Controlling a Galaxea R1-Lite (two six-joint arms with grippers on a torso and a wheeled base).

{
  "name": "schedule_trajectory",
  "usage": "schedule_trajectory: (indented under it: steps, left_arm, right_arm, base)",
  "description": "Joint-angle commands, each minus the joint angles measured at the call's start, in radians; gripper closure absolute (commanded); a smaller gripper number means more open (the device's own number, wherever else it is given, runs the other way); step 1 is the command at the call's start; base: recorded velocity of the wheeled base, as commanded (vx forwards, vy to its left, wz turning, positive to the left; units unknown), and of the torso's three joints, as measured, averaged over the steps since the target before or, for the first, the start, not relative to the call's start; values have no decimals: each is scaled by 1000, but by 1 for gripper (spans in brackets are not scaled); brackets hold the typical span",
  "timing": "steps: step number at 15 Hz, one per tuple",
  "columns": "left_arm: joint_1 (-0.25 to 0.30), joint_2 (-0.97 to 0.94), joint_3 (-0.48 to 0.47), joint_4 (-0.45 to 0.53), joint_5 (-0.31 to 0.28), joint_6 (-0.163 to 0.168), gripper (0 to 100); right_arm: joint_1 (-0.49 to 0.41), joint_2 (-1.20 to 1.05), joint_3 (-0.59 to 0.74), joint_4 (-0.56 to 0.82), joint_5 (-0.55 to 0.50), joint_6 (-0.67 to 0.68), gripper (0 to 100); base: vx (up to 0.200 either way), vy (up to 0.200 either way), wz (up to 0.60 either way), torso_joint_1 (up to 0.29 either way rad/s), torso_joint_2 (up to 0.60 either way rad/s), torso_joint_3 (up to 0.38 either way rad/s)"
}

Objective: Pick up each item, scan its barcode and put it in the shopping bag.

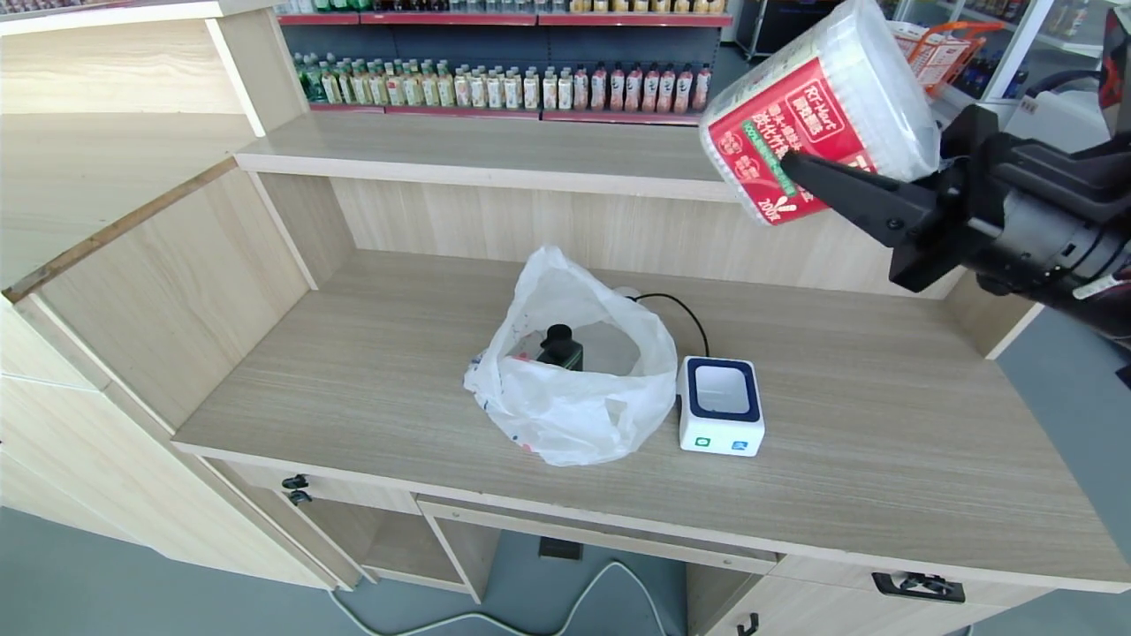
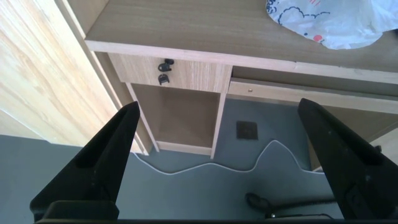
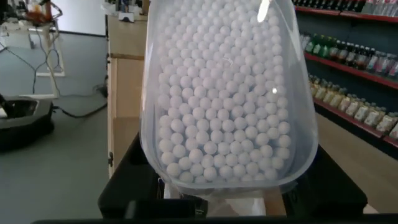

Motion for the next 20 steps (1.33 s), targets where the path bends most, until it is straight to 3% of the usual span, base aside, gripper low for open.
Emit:
schedule_trajectory:
  steps: [1, 4, 5, 6, 8, 10, 12, 15, 16, 18, 20]
  left_arm:
    - [0, 0, 0, 0, 0, -1, 0]
    - [0, 0, 0, 0, 0, -1, 0]
    - [0, 0, 0, 0, 0, -1, 0]
    - [0, 0, 0, 0, 0, -1, 0]
    - [0, 0, 0, 0, 0, -1, 0]
    - [0, 0, 0, -2, 0, -1, 0]
    - [0, 0, 0, 0, 0, -1, 0]
    - [0, 0, 0, 0, 0, -1, 0]
    - [0, 0, 0, 0, 0, -1, 0]
    - [0, 0, 0, 0, 0, -1, 0]
    - [0, 0, 0, 0, 0, -1, 0]
  right_arm:
    - [-24, 1, -6, 15, -68, 37, 100]
    - [-33, -18, -83, 231, -361, 162, 100]
    - [-50, -22, -180, 403, -525, 300, 100]
    - [-59, -18, -229, 503, -623, 372, 100]
    - [-94, -16, -299, 730, -745, 550, 100]
    - [-116, -30, -306, 895, -784, 678, 100]
    - [-117, -34, -341, 1147, -829, 770, 100]
    - [-116, 18, -505, 1489, -834, 988, 100]
    - [-114, 32, -510, 1491, -840, 969, 100]
    - [-109, 47, -503, 1429, -872, 805, 100]
    - [-114, 47, -496, 1368, -872, 761, 100]
  base:
    - [0, 0, 0, 0, 0, 0]
    - [0, 0, 0, 0, 0, 0]
    - [0, 0, 0, 0, 0, 0]
    - [0, 0, 0, 0, 0, 0]
    - [0, 0, 0, 0, 0, 0]
    - [0, 0, 0, 0, 0, 0]
    - [0, 0, 0, 0, 0, 0]
    - [0, 0, 0, 0, 0, 0]
    - [0, 0, 0, 0, 0, 0]
    - [0, 0, 0, 0, 0, 0]
    - [0, 0, 0, 0, 0, 0]
